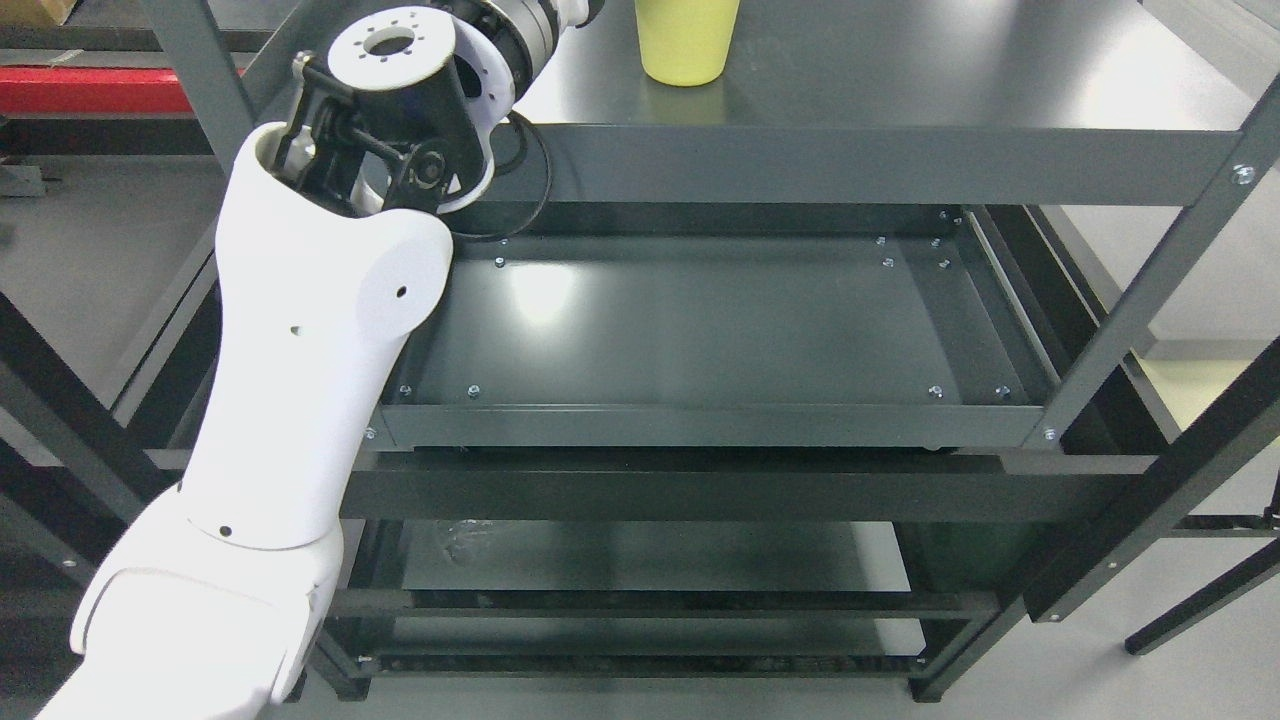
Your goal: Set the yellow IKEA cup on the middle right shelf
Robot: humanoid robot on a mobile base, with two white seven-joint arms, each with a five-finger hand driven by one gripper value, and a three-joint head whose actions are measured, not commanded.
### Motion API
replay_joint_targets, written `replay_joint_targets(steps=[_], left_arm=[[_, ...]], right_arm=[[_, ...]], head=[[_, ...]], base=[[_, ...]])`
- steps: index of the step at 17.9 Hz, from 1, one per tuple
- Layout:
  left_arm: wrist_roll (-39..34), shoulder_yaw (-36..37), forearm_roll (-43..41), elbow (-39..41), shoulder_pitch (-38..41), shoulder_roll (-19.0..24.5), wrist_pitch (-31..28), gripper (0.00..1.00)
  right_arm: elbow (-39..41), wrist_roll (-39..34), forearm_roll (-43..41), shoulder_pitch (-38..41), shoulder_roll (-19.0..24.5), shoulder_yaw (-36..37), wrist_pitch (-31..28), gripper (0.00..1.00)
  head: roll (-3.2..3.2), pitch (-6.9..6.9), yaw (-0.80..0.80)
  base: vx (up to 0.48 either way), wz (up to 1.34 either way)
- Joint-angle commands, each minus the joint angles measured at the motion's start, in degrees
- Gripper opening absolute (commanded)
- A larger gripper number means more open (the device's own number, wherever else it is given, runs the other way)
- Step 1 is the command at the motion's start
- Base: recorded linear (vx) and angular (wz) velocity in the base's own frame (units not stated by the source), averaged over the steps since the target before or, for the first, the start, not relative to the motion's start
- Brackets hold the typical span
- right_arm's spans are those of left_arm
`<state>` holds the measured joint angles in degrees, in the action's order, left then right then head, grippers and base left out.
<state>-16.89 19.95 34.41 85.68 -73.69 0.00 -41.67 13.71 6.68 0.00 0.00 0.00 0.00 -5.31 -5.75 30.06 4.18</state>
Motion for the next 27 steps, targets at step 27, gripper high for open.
replay_joint_targets(steps=[27], left_arm=[[59.08,19.41,1.85,14.61,30.76,1.0,-12.94,0.99]], right_arm=[[0.0,0.0,-1.41,0.79,-1.0,-0.97,-0.05,0.99]], head=[[0.0,0.0,0.0]], base=[[0.0,0.0]])
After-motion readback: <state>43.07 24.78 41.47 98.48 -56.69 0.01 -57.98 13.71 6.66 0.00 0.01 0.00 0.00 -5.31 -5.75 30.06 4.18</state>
